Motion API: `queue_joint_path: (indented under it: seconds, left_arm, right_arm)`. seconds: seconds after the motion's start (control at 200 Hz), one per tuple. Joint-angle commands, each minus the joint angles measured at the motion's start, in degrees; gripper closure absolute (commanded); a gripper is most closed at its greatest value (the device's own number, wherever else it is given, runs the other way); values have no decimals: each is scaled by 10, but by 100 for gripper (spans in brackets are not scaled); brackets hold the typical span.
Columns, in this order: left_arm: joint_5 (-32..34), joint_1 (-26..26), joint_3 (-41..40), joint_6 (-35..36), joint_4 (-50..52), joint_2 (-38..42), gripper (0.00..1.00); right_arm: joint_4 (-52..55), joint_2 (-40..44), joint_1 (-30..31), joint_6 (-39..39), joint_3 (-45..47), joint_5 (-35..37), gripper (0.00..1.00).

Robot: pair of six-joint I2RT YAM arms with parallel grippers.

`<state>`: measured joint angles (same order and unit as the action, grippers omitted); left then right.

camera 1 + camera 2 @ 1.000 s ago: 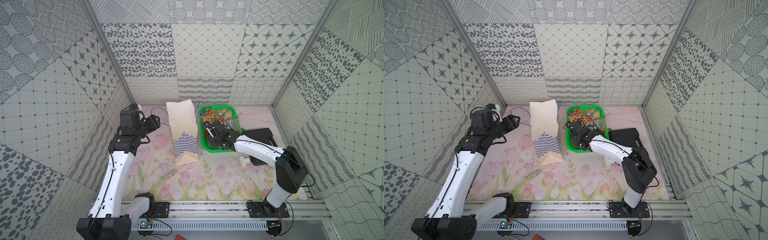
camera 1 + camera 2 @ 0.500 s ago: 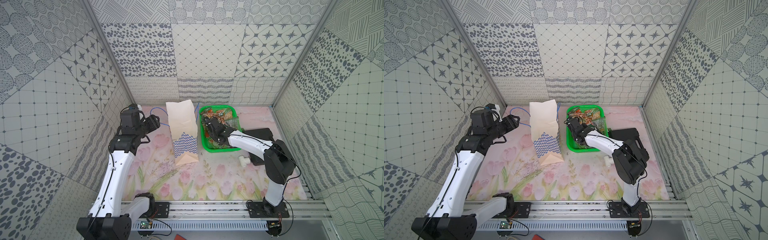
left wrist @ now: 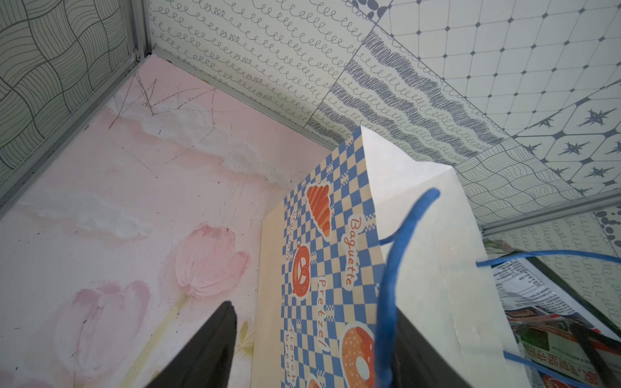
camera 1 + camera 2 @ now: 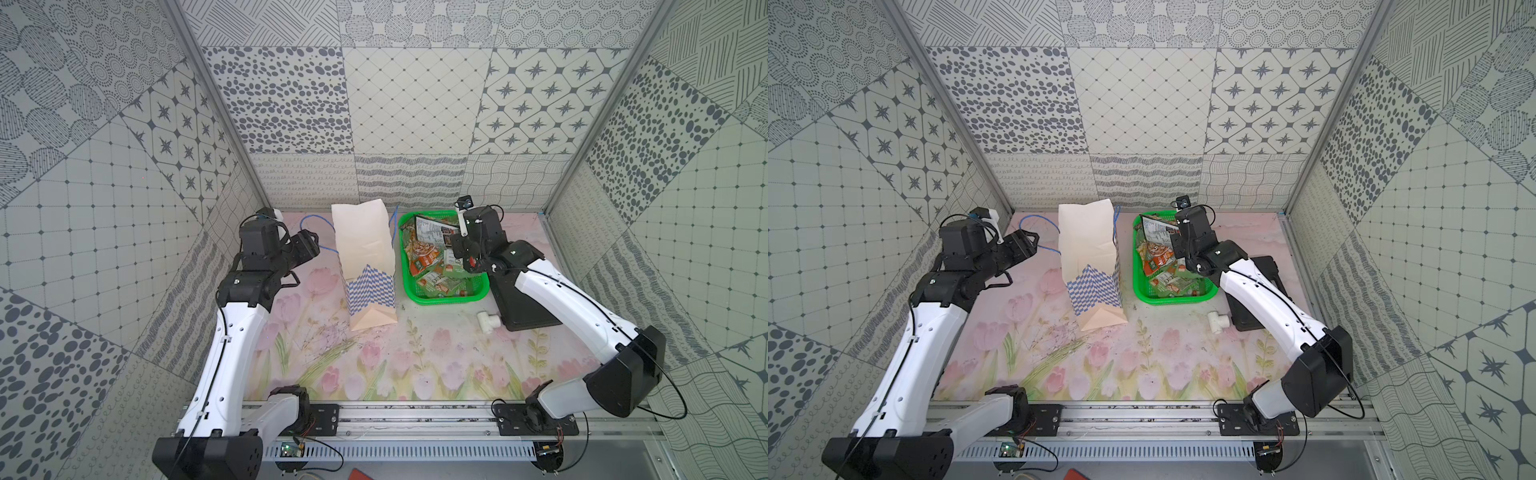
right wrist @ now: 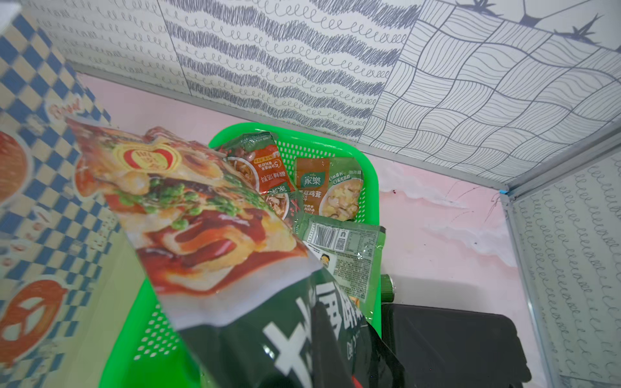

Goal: Place the condiment packets inside the bag
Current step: Pick up the condiment packet from the storage box, then place the condiment packet in the paper bag.

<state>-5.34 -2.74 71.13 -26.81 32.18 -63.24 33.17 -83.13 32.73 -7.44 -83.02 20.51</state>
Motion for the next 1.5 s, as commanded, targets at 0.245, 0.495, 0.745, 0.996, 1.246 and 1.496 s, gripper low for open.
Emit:
queue_joint_path:
  seconds: [0.245, 0.495, 0.745, 0.996, 1.246, 1.496]
  left_arm:
    - [-4, 0, 2, 13, -11, 0, 31]
    - [-7, 0, 0, 11, -13, -4, 31]
    - [-9, 0, -1, 11, -15, -8, 31]
    - [-9, 0, -3, 11, -16, -10, 31]
    - [-4, 1, -3, 12, -15, -10, 32]
    - [26, 2, 3, 14, 0, -7, 44]
  right_arm:
    - [5, 77, -3, -207, -173, -122, 100]
    - [-19, 43, 63, -289, -276, -119, 100]
    - [-73, -20, 146, -374, -347, -81, 100]
    - [-142, -102, 210, -451, -371, -21, 100]
    - [-137, -184, 243, -491, -408, 57, 100]
    - [-135, -164, 243, -493, -312, 131, 100]
